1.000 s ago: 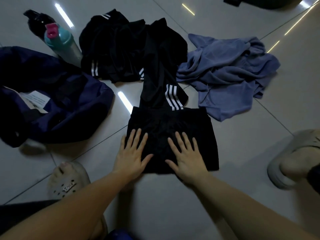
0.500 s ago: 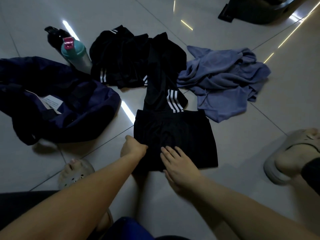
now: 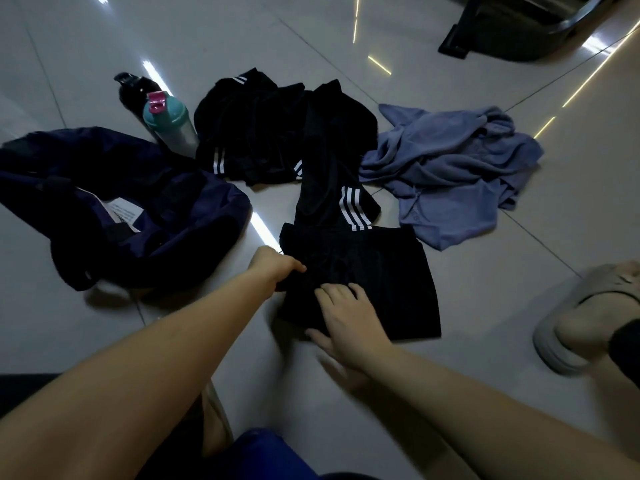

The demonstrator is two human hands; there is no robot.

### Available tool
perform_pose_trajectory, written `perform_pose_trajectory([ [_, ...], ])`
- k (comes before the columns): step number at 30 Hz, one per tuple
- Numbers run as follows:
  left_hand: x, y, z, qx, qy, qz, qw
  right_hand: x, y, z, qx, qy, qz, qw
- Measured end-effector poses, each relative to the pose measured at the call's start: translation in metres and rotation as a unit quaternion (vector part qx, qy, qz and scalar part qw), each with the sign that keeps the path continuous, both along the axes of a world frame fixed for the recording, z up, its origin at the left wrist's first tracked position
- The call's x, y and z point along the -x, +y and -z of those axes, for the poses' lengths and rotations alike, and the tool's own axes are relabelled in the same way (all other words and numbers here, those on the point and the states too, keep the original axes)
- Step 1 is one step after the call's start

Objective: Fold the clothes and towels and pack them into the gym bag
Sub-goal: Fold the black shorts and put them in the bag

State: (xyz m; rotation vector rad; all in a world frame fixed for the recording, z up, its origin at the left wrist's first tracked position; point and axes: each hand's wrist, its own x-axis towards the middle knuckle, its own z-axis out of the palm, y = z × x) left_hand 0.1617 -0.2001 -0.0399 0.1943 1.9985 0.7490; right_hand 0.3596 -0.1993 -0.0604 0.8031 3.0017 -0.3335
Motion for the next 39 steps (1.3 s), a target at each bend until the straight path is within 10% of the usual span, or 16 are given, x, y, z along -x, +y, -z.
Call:
perform_pose_trajectory([
  [11,-0.022,0.025,-0.036,0.055,-0.155,0.068,0.984,0.03,0.011,-0.023,0.23,0.07,0.356,0.903],
  [26,-0.032,0.048,-0.035,0.077,-0.174,0.153,0.97,0.017,0.047,-0.03,0.325,0.093,0.42,0.842],
  [39,-0.048,0.087,-0.032,-0.121,-0.09,-0.082,0.985,-0.049,0.097,-0.054,0.535,0.047,0.294,0.791],
])
